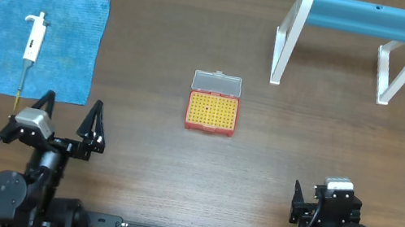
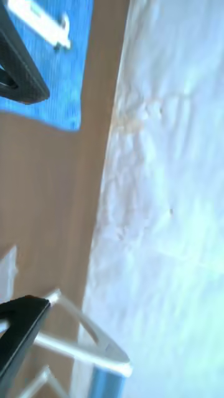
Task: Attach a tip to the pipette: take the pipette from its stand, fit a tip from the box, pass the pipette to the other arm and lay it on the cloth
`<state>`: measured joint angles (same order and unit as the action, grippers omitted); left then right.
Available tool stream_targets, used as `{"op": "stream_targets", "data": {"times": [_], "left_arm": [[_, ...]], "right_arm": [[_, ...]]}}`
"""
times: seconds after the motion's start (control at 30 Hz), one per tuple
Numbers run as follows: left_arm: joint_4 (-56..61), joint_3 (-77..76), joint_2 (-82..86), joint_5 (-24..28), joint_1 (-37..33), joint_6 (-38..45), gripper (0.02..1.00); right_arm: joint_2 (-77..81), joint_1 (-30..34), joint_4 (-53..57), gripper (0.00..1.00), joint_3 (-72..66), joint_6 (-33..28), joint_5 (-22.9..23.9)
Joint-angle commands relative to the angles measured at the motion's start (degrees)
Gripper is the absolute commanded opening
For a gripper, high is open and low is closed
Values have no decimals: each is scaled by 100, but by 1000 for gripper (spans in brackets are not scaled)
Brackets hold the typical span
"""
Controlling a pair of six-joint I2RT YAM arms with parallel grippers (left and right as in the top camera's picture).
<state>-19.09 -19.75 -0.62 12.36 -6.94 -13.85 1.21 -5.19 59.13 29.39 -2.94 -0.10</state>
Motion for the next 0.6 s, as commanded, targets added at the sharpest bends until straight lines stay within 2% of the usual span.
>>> {"op": "stream_targets", "data": {"times": [0.03, 0.17, 0.5, 0.6], "left_arm": [[-9, 730, 42, -315, 33, 730, 998], [15, 1429, 42, -317, 33, 730, 996], [352, 1488, 44, -275, 28, 708, 996], [1316, 1825, 44, -275, 28, 708, 996]], "right_arm": [[0, 13, -28, 790, -9, -59, -33], [0, 13, -28, 790, -9, -59, -33], [0, 13, -28, 790, -9, -59, -33], [0, 13, -28, 790, -7, -59, -33]]}}
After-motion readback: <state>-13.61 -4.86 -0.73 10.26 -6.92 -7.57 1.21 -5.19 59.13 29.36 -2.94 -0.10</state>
